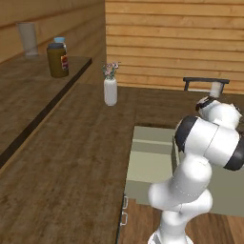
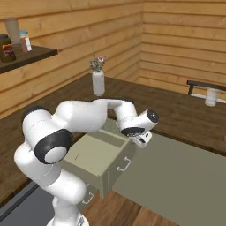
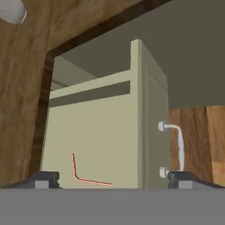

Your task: Take a straw from the drawer in front and place it inside the glass cup on the dining counter.

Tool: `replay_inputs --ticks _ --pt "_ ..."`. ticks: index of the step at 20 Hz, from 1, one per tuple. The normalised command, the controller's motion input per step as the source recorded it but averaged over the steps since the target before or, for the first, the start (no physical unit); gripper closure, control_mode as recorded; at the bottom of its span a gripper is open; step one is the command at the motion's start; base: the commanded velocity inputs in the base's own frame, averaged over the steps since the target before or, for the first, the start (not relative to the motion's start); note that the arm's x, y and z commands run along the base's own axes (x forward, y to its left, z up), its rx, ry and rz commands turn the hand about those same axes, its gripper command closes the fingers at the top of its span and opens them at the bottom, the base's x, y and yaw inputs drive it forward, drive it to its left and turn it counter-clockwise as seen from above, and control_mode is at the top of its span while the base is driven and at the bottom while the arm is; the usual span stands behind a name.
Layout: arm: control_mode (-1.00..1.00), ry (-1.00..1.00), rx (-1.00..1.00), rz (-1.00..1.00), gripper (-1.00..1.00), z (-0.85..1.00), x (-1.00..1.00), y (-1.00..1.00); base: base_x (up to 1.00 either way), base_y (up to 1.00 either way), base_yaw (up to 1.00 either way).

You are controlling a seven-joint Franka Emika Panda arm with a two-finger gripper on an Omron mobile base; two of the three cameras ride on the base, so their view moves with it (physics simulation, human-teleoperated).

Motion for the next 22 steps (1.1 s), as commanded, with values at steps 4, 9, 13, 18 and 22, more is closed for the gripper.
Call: replay_inputs --ticks 4,9,13,18,22 --pt "-1.00 0.37 -0.02 0.07 -1.00 -0.04 0.55 0.71 0.00 0.00 0.00" --pt "-1.00 0.21 -0.02 0.06 -1.00 -0.41 0.39 0.33 0.00 0.00 0.00" --pt "-1.00 0.12 -0.04 0.07 -1.00 -0.66 0.34 0.09 0.00 0.00 0.00" --pt "-1.00 0.04 -0.08 0.07 -1.00 -0.75 0.21 0.22 0.00 0.00 0.00" --pt "-1.00 0.00 -0.11 0.05 -1.00 -0.62 0.07 0.29 0.00 0.00 0.00"
